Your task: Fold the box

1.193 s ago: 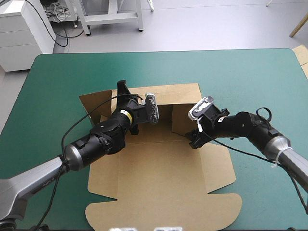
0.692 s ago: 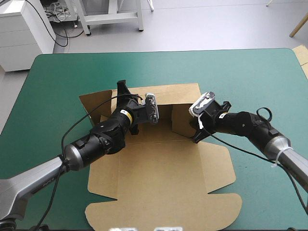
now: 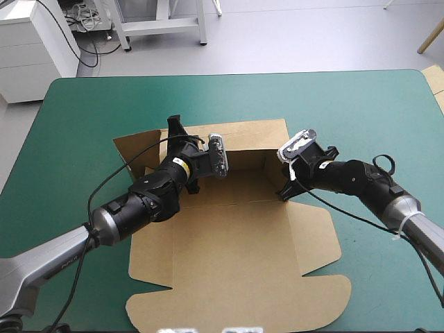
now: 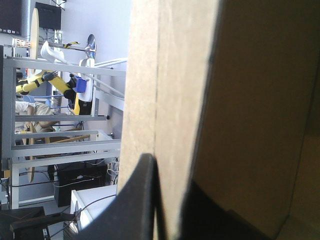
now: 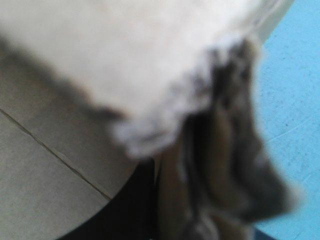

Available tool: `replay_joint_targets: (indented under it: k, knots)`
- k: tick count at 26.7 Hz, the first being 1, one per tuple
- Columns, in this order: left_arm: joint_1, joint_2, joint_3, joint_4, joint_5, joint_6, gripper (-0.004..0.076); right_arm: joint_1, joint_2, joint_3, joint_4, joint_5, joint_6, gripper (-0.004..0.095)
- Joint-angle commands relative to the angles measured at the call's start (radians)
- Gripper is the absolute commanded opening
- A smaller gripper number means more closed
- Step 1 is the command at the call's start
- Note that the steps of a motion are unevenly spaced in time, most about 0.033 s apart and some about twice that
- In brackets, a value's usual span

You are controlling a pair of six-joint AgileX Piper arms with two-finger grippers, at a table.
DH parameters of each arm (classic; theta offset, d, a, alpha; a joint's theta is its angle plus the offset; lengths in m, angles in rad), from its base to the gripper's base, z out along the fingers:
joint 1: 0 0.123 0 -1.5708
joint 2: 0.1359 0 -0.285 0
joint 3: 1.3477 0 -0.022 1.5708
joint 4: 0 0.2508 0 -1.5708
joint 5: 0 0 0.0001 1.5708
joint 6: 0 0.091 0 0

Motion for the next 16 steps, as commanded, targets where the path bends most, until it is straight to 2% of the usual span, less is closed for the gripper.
replay_joint_targets:
  k: [1, 3, 5, 6, 7, 9, 11, 13, 16]
  knots:
    - [-0.025, -0.002, 0.002, -0.151, 0.017, -0.031, -0.0004, 0.013, -0.033, -0.026, 0.037, 0.014, -0.042, -0.0019]
    - [-0.047, -0.003, -0.012, -0.157, 0.017, -0.031, 0.0014, 0.013, -0.033, -0.026, 0.017, -0.017, -0.005, -0.0013]
    - [-0.074, -0.005, -0.037, -0.16, 0.017, -0.031, 0.0086, 0.013, -0.033, -0.026, -0.041, -0.054, 0.067, -0.0013]
    - [-0.091, -0.005, -0.052, -0.165, 0.017, -0.031, 0.0152, 0.013, -0.033, -0.026, -0.094, -0.072, 0.131, -0.0013]
    - [-0.114, -0.005, -0.073, -0.171, 0.017, -0.031, 0.0265, 0.013, -0.033, -0.026, -0.149, -0.082, 0.199, -0.0014]
    - [-0.137, -0.005, -0.098, -0.176, 0.028, -0.031, 0.041, 0.013, -0.033, -0.026, -0.221, -0.086, 0.266, -0.0014]
    - [-0.172, -0.005, -0.143, -0.183, 0.081, -0.044, 0.0596, 0.013, -0.033, -0.026, -0.281, -0.087, 0.341, -0.0014]
    - [-0.199, -0.005, -0.172, -0.183, 0.144, -0.046, 0.0635, 0.013, -0.033, -0.026, -0.286, -0.087, 0.345, -0.0014]
    - [-0.247, -0.005, -0.214, -0.183, 0.257, -0.046, 0.0638, 0.013, -0.033, -0.026, -0.286, -0.087, 0.352, -0.0014]
